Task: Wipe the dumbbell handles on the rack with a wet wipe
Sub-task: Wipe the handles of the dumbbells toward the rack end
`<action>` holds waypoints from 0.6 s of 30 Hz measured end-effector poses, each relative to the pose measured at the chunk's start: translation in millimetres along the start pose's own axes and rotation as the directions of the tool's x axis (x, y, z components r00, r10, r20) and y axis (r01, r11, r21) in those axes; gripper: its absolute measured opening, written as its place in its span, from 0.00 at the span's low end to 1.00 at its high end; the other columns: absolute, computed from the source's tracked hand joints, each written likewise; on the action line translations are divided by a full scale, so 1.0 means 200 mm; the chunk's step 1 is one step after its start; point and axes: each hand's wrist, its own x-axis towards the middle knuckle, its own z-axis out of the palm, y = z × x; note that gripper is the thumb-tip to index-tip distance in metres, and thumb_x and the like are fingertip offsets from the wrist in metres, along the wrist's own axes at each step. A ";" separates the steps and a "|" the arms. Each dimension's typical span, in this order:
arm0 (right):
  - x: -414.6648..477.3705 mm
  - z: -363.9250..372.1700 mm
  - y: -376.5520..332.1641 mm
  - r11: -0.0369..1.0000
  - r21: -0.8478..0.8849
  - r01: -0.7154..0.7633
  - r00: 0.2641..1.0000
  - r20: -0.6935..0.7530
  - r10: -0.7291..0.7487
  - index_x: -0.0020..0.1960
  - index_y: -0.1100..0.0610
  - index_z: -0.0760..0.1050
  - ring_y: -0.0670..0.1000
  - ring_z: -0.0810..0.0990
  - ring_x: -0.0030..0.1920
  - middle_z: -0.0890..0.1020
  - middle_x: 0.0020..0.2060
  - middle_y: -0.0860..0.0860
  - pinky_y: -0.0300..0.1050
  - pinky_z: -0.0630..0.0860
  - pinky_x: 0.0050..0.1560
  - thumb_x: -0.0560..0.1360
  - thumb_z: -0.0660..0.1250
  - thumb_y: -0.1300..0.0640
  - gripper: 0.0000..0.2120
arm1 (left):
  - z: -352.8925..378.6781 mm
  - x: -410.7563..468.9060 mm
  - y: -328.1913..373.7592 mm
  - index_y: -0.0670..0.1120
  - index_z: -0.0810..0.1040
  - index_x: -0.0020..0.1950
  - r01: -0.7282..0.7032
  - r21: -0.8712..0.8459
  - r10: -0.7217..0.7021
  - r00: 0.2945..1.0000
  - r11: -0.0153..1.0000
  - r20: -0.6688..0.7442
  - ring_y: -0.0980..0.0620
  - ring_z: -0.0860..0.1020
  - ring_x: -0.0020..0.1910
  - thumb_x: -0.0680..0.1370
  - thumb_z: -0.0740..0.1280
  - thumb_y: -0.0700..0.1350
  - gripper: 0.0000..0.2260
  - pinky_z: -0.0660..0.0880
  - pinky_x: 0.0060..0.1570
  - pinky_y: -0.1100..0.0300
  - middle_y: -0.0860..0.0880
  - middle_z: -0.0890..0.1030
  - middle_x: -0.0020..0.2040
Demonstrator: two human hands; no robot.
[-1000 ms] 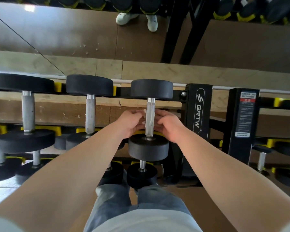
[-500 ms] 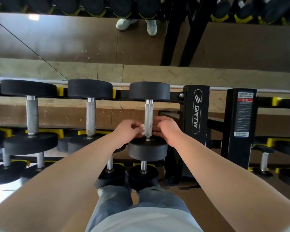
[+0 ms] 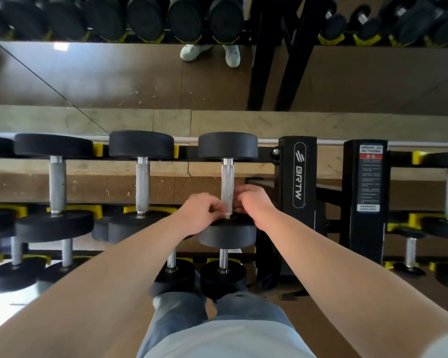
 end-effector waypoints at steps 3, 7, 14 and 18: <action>-0.04 0.00 0.00 0.996 -0.058 0.068 0.998 -0.010 -0.069 0.49 0.46 0.79 0.52 0.85 0.52 0.85 0.50 0.51 0.54 0.83 0.57 0.80 0.59 0.66 0.17 | 0.01 -0.06 0.01 0.58 0.82 0.51 0.044 -0.072 -0.049 0.996 0.996 -0.073 0.65 0.75 0.49 0.80 0.71 0.49 0.03 0.69 0.51 0.67 0.63 0.80 0.50; -0.12 -0.01 0.02 0.967 -0.133 0.219 0.973 -0.046 -0.227 0.56 0.45 0.80 0.50 0.83 0.56 0.84 0.55 0.47 0.55 0.81 0.60 0.80 0.61 0.63 0.15 | 0.01 -0.13 0.05 0.56 0.81 0.53 0.088 -0.335 -0.162 0.966 0.938 -0.200 0.62 0.79 0.51 0.80 0.70 0.49 0.03 0.73 0.49 0.65 0.60 0.82 0.50; -0.37 -0.01 0.00 0.895 -0.123 0.429 0.893 0.207 -0.400 0.64 0.53 0.80 0.43 0.82 0.43 0.85 0.51 0.50 0.34 0.73 0.36 0.80 0.70 0.55 0.12 | -0.03 -0.29 0.10 0.51 0.80 0.56 -0.003 -0.638 -0.179 0.958 0.770 -0.222 0.57 0.85 0.48 0.81 0.70 0.46 0.04 0.82 0.48 0.62 0.53 0.86 0.49; -0.49 0.05 0.03 0.862 -0.197 0.467 0.883 0.155 -0.443 0.58 0.52 0.81 0.46 0.82 0.47 0.85 0.49 0.50 0.40 0.77 0.46 0.78 0.73 0.54 0.09 | -0.03 -0.43 0.09 0.52 0.79 0.62 -0.066 -0.722 -0.097 0.978 0.689 -0.182 0.56 0.84 0.53 0.82 0.69 0.47 0.09 0.82 0.52 0.60 0.53 0.85 0.54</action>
